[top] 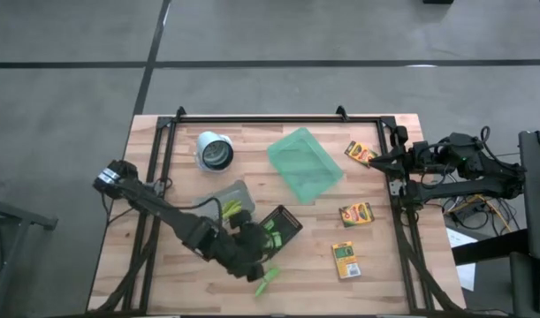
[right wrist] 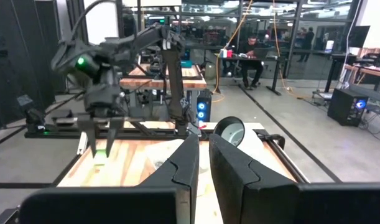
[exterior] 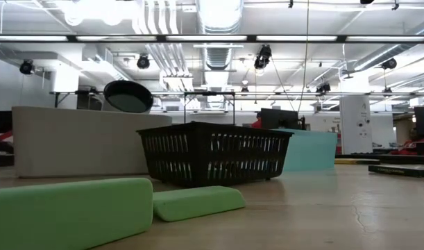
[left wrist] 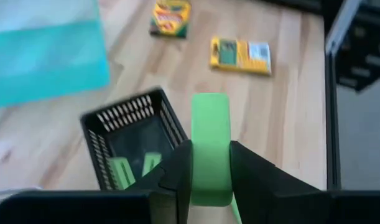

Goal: Pick & Place School Supplies
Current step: Put the green eraser into the black bin

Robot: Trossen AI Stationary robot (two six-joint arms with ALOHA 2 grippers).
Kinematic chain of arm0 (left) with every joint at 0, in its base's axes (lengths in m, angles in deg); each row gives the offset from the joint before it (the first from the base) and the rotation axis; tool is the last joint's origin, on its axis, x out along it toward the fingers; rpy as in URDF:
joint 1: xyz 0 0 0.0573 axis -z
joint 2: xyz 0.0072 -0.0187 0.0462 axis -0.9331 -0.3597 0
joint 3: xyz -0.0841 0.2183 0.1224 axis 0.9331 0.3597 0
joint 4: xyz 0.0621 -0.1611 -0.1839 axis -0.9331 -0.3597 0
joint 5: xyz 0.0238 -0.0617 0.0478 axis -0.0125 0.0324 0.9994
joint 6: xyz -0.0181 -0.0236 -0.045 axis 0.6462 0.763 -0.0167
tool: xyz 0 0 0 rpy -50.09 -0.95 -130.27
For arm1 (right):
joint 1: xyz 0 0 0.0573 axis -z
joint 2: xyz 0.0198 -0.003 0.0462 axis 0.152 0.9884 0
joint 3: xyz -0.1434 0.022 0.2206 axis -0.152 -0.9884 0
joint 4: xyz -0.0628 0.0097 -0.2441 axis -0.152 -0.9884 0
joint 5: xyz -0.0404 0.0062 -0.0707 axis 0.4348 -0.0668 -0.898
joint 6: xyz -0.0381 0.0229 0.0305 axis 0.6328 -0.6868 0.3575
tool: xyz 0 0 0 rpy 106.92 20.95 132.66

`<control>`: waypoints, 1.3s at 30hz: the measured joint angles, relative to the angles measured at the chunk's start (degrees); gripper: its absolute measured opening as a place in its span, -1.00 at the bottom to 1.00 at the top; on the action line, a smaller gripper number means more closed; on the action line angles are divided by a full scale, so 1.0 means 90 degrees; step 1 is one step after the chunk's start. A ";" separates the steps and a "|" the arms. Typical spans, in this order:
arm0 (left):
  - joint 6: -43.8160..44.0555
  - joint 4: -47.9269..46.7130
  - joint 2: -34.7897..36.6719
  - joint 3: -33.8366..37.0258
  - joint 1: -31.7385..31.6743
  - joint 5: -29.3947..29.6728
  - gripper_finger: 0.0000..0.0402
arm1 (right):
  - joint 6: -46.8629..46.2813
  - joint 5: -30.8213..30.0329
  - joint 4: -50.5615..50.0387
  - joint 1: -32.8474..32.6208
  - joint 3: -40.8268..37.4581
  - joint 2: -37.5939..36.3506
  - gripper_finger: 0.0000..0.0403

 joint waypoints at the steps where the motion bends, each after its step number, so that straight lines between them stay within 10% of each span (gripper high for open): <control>1: 0.0000 -0.0034 -0.0016 -0.0125 -0.0100 -0.0002 -0.52 | 0.0000 0.0000 0.0000 0.0001 0.0001 0.0000 -0.82; 15: 0.0528 -0.0191 -0.0181 -0.0102 -0.1287 -0.0797 -0.52 | 0.0000 0.0000 0.0000 0.0000 0.0002 0.0000 -0.82; 39: 0.0957 0.0428 -0.1859 0.0352 -0.1325 -0.0901 -0.52 | 0.0000 0.0000 -0.0002 0.0000 0.0002 0.0000 -0.82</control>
